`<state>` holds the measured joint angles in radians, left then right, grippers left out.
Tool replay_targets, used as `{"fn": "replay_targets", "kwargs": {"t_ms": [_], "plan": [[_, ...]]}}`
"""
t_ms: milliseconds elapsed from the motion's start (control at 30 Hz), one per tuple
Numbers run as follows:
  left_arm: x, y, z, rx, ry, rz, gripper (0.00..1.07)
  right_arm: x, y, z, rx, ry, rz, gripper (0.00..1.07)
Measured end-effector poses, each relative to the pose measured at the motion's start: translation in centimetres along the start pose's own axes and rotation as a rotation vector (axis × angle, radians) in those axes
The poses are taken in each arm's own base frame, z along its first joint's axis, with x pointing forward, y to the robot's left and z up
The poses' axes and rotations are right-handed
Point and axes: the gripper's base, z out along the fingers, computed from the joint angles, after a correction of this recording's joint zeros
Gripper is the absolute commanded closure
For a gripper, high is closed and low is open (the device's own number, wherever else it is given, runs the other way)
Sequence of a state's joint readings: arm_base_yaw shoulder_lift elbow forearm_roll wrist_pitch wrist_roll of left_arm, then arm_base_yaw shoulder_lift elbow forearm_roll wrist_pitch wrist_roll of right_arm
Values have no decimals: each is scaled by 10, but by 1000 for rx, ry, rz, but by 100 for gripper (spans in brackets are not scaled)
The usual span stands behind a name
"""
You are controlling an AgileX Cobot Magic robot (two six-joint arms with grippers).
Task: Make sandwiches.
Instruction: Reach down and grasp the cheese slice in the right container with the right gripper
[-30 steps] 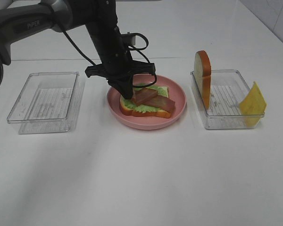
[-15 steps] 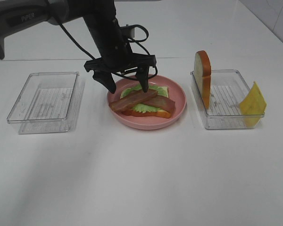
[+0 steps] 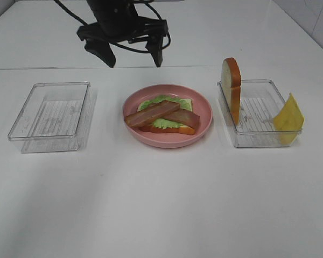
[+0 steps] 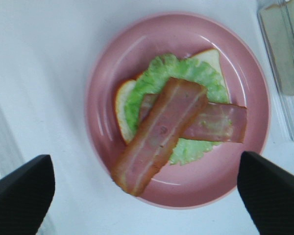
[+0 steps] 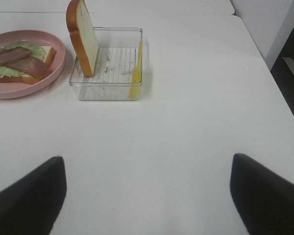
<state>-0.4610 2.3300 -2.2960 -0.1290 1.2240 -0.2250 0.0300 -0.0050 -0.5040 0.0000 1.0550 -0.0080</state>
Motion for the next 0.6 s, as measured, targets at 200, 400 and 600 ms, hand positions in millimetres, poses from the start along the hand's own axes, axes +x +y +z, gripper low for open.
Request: {"fn": "replay_targets", "kwargs": {"t_ms": [200,400,600], "plan": [[-15,45,-40,-83,-91,-5,12,0,0,0,0,0,0,25],[-22,119,-74,-160,-147,-106,13,0,0,0,0,0,0,25],[-7,184,-106,-210,-148,-192,13,0,0,0,0,0,0,25]]}}
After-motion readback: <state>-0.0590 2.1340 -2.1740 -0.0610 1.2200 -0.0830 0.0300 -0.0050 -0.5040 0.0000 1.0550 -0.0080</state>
